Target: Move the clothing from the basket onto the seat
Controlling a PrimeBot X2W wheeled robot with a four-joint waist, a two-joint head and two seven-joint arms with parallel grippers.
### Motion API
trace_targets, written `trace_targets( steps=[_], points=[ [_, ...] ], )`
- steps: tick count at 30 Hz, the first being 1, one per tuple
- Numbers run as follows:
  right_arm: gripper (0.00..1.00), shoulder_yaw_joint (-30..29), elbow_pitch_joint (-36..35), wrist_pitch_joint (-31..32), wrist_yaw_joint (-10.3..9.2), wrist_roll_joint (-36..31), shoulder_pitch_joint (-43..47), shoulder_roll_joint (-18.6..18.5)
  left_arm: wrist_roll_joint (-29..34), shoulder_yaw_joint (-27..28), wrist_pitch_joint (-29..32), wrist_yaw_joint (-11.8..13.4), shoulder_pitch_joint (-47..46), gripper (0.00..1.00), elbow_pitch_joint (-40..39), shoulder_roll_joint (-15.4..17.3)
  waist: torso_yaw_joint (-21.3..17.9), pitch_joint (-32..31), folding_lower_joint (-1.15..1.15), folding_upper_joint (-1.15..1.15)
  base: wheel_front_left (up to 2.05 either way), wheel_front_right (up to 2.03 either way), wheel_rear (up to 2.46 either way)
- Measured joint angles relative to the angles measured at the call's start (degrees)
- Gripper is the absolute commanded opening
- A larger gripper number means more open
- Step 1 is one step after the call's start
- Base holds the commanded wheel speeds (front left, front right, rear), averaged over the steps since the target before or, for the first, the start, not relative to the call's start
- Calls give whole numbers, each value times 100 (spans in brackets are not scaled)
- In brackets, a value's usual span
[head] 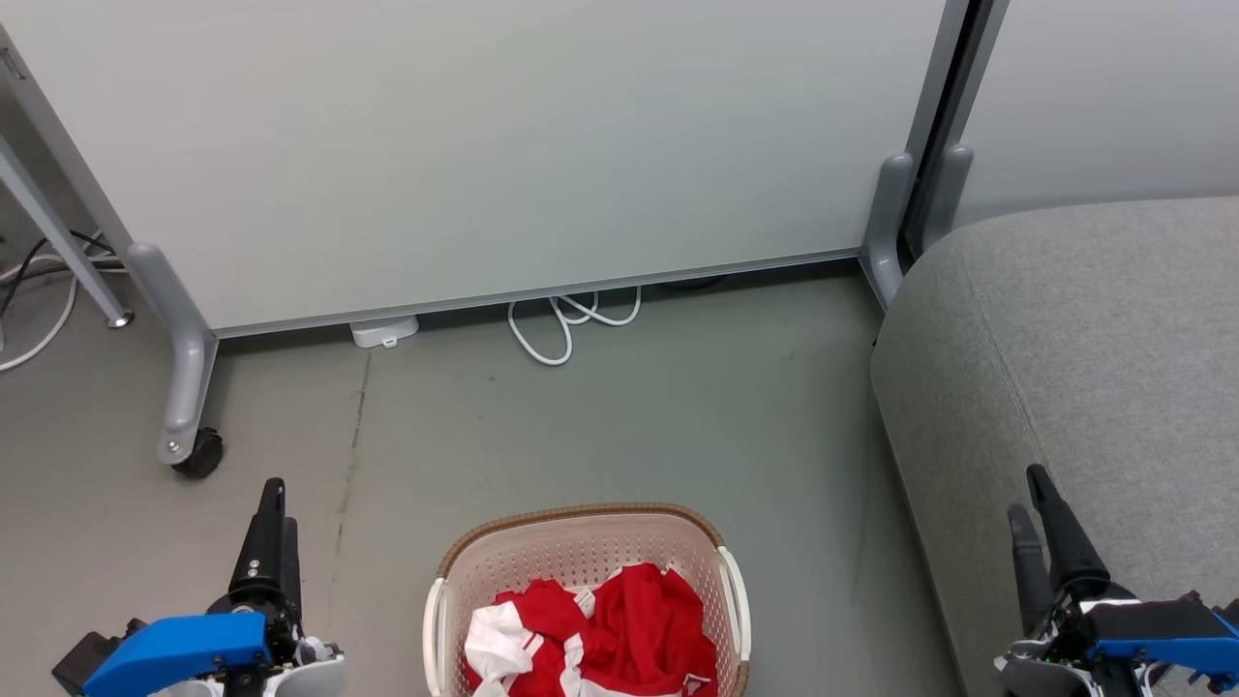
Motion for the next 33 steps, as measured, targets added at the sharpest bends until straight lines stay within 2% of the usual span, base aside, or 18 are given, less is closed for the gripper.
trace_targets(
  steps=[13,24,33],
  points=[
    [100,93,-250,-325,0,-1218,-7,0,1312,-88,-333,33,-81,100,-201,5,3,37,0,0,0,0,0],
    [100,231,-433,-581,0,-2606,-8,-1,2686,-377,-597,274,-112,100,-377,14,10,60,0,0,0,0,0],
    [100,345,-423,-756,1,-3433,-8,-1,3762,-646,-762,401,-119,100,-394,19,18,65,0,0,0,0,0]
  ],
)
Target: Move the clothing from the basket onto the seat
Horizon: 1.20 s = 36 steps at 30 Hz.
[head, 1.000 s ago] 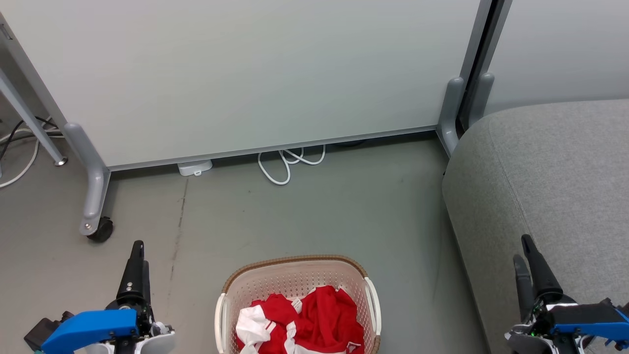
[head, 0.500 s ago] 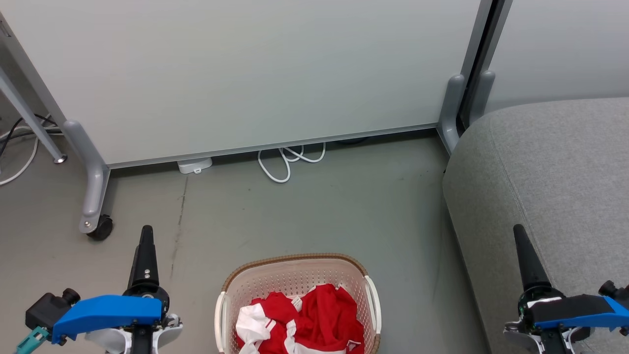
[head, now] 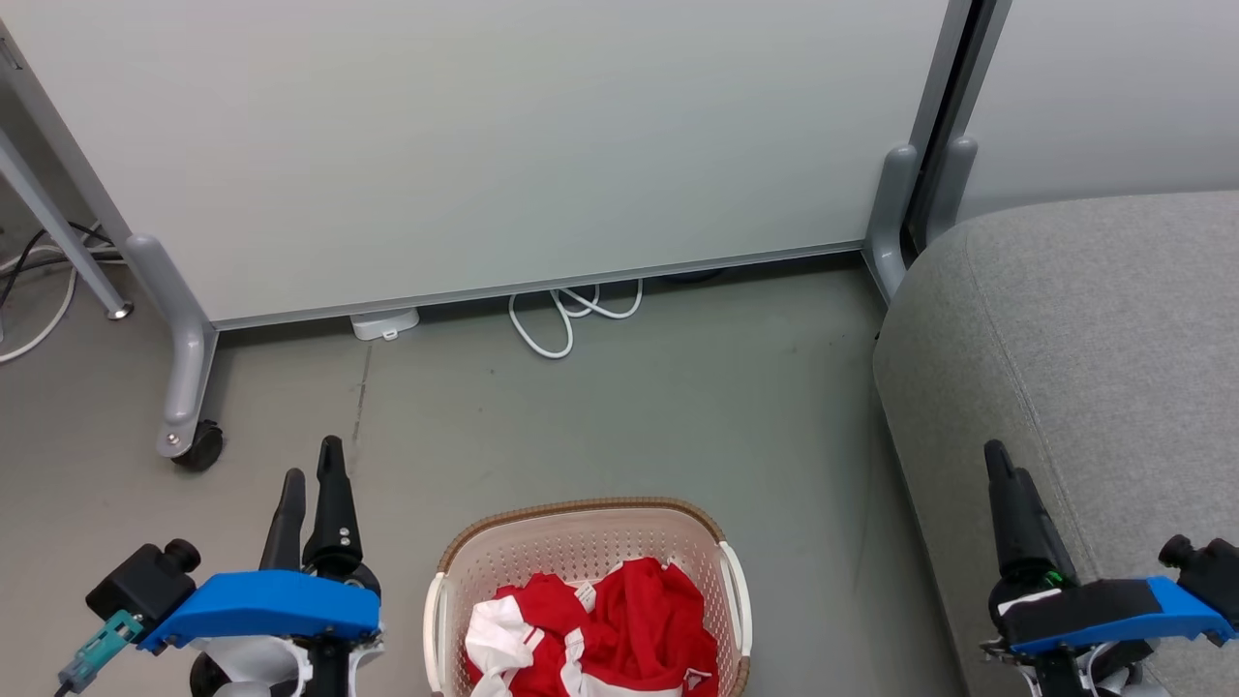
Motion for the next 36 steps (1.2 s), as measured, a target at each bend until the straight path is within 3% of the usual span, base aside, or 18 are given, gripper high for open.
trace_targets(
  steps=[16,36],
  points=[
    [100,76,198,-312,0,-1382,0,-2,1492,-339,-297,87,-32,100,209,11,44,-11,0,0,0,0,0],
    [100,168,229,-609,1,-2525,1,-4,2785,-588,-598,129,-102,100,322,24,67,10,0,0,0,0,0]
  ],
)
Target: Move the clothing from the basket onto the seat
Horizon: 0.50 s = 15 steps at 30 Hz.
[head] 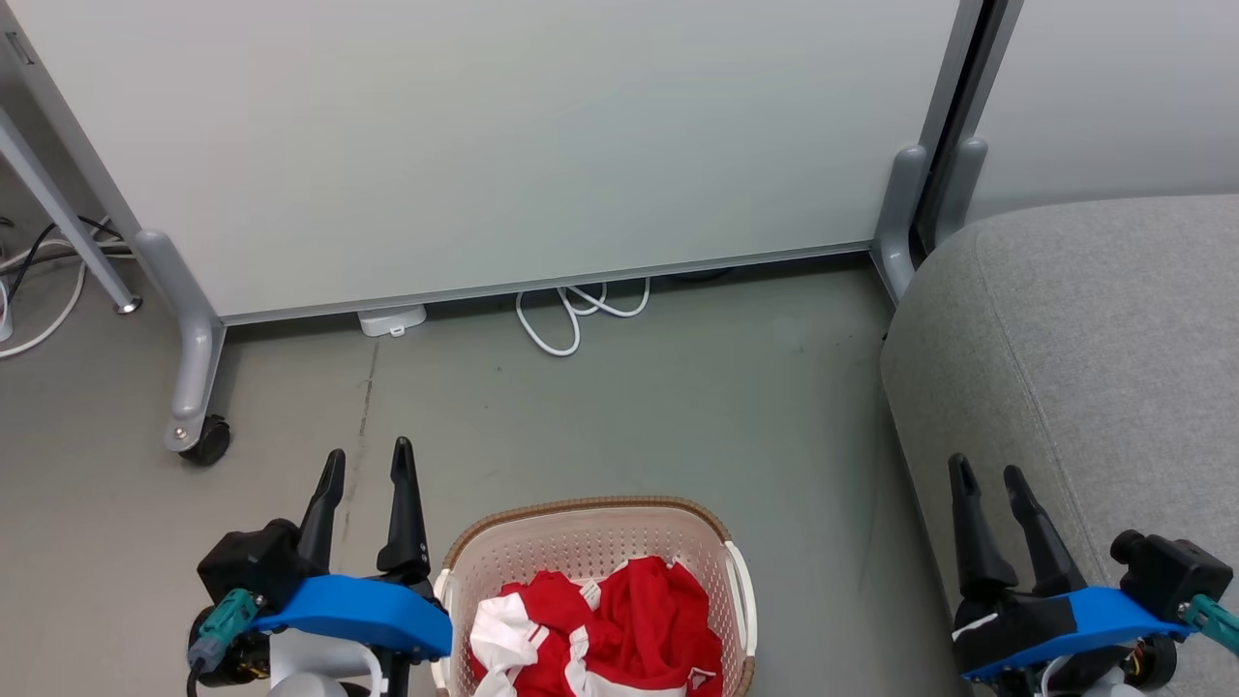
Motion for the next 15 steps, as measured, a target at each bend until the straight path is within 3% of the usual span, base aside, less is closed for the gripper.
trace_targets(
  steps=[15],
  points=[
    [100,62,40,-199,1,-739,1,-3,849,-158,-200,-1,-27,100,201,10,32,-15,0,0,0,0,0]
  ],
)
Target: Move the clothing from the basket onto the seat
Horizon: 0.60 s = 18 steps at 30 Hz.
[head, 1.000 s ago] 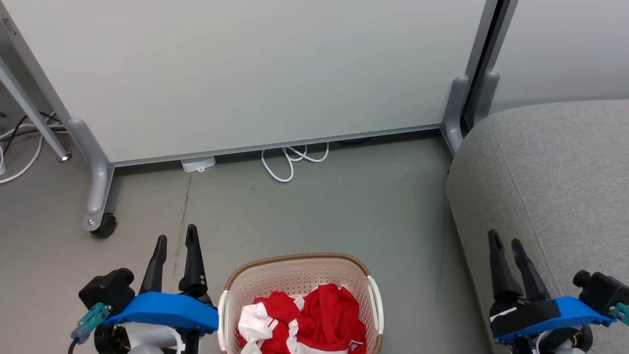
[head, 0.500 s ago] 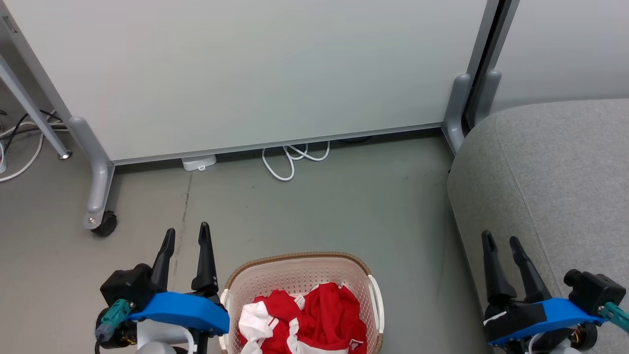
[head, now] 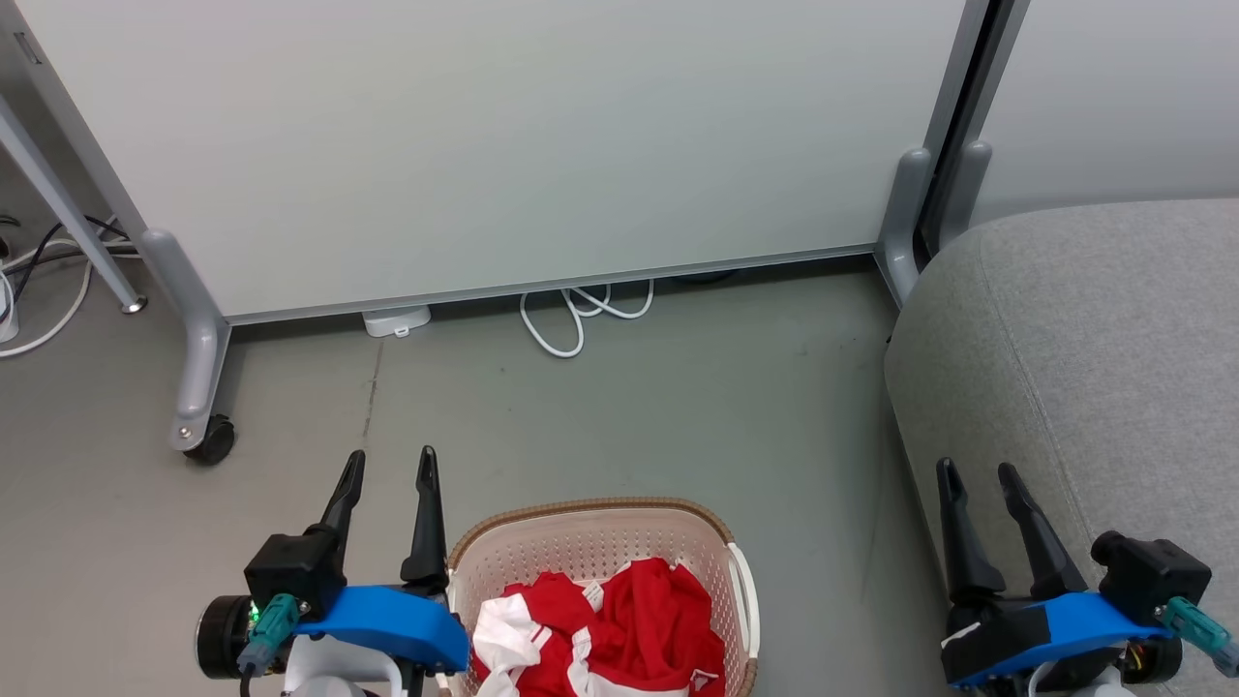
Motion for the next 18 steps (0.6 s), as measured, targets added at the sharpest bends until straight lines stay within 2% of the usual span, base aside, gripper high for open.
trace_targets(
  steps=[18],
  points=[
    [100,54,132,-207,1,-801,1,-3,731,-180,-203,30,-23,100,151,7,37,-15,0,0,0,0,0]
  ],
)
